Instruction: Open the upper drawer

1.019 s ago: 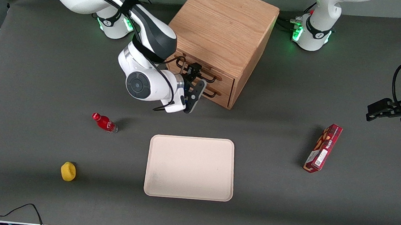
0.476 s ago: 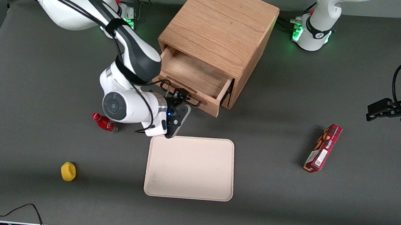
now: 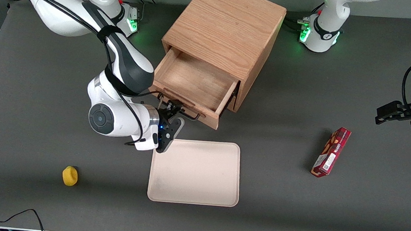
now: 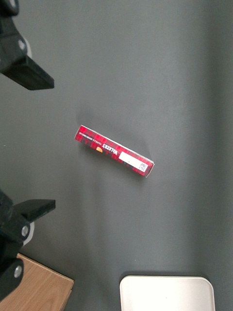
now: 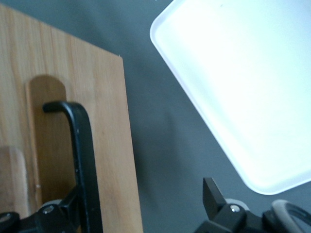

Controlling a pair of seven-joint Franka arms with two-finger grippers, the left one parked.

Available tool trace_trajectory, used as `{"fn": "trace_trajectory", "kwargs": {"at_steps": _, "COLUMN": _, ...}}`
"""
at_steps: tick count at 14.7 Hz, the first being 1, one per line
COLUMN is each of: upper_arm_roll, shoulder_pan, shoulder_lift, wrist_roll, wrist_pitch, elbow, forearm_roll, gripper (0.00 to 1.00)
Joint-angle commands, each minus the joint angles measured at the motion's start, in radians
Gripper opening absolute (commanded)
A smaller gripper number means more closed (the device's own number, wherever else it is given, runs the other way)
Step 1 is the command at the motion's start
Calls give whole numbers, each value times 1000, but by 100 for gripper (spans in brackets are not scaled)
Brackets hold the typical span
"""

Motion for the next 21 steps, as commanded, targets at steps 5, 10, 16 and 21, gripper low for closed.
{"fn": "trace_trajectory", "kwargs": {"at_steps": 5, "upper_arm_roll": -48, "shoulder_pan": 8, "shoulder_lift": 37, "wrist_roll": -79, "wrist_pitch": -20, "elbow": 123, "forearm_roll": -42, "gripper": 100}}
{"fn": "trace_trajectory", "kwargs": {"at_steps": 10, "upper_arm_roll": -143, "shoulder_pan": 10, "shoulder_lift": 49, "wrist_roll": -229, "wrist_pitch": -11, "elbow": 198, "forearm_roll": -40, "gripper": 100}}
{"fn": "trace_trajectory", "kwargs": {"at_steps": 16, "upper_arm_roll": -156, "shoulder_pan": -10, "shoulder_lift": -35, "wrist_roll": -259, "wrist_pitch": -21, "elbow": 262, "forearm_roll": -30, "gripper": 100}}
{"fn": "trace_trajectory", "kwargs": {"at_steps": 21, "upper_arm_roll": -211, "shoulder_pan": -18, "shoulder_lift": -234, "wrist_roll": 96, "wrist_pitch": -217, "elbow": 225, "forearm_roll": -34, "gripper": 100}}
